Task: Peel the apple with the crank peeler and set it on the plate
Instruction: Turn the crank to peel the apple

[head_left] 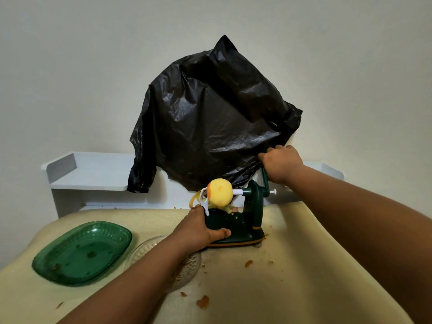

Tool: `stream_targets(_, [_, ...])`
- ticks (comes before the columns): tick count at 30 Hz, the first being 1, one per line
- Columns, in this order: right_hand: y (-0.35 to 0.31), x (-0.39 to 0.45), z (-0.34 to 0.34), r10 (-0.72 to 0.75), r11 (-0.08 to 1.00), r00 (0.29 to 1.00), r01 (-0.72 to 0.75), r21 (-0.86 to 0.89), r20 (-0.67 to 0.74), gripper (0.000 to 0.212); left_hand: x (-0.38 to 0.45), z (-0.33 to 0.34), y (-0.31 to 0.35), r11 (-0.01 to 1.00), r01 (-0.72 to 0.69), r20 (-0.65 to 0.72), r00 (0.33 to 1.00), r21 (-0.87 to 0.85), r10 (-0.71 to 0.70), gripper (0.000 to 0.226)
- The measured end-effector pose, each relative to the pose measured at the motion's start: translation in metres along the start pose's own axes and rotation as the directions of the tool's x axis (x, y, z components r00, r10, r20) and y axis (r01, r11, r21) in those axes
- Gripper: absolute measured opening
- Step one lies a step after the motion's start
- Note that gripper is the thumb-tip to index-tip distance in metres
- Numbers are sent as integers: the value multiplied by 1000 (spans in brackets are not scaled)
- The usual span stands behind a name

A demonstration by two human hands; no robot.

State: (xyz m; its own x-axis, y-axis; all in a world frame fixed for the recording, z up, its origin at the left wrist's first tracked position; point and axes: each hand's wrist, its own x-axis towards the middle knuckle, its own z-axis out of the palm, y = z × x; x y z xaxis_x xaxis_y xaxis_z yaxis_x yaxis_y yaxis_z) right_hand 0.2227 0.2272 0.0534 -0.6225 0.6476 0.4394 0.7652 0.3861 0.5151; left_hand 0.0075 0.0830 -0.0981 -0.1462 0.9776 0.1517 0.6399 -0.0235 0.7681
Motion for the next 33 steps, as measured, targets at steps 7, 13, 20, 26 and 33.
stream_targets(7, [-5,5,13,2,998,999,-4,62,38,22,-1,1,-1,1000,5,-3,1000,20,-5,82])
stream_targets(13, [-9,14,21,23,995,997,-30,91,71,15,1,0,-2,999,7,-7,1000,38,-7,91])
stream_targets(20, [-14,22,34,-13,993,985,-7,116,174,13,1,0,-3,1000,6,-8,1000,29,-6,92])
stream_targets(26, [-17,26,41,-26,998,979,13,65,201,23,1,0,-1,1000,3,-21,1000,10,-2,89])
stream_targets(33, [-21,19,47,-31,1000,974,28,13,226,28,-1,1,0,1000,-4,-24,1000,-1,4,85])
